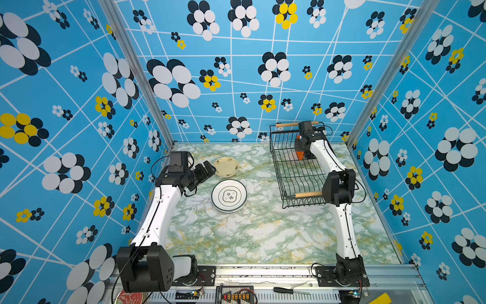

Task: Unload the plates from the dish rack
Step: Pick up the plate from the dish rack.

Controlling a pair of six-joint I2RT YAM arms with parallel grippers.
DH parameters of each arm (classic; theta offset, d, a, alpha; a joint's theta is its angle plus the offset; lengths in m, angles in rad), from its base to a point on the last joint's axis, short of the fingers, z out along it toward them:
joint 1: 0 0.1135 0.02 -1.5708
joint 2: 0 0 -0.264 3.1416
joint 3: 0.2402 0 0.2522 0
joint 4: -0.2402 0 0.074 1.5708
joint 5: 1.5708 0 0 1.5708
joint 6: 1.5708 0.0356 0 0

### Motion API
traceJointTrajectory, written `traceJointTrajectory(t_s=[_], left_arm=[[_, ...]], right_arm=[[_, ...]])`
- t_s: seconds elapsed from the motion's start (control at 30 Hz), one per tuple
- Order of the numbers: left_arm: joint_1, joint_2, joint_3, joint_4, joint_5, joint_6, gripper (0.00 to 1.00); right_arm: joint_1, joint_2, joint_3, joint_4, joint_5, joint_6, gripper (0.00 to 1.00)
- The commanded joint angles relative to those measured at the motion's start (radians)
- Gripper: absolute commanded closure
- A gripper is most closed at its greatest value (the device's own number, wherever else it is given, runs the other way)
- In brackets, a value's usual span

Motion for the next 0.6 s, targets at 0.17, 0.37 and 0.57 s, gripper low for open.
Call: traceJointTrajectory(t_s=[0.17, 0.37, 0.57], left_arm=[[0.010, -0.012, -0.018, 0.038, -0.003, -0.007, 0.01], [0.010, 0.011, -0.020, 0.053, 0.010, 0.010, 0.01], [0.009, 0.021, -0.014, 0.054, -0.015, 0.039, 0.01]], right_arm=[[0.002, -0.015, -0.057, 0.044, -0.015, -0.017, 0.88], [0.001, -0.042, -0.075, 0.040, -0.033, -0.017, 0.93], [0.002, -0.090, -0.124, 0.053, -0.034, -0.015, 0.97]])
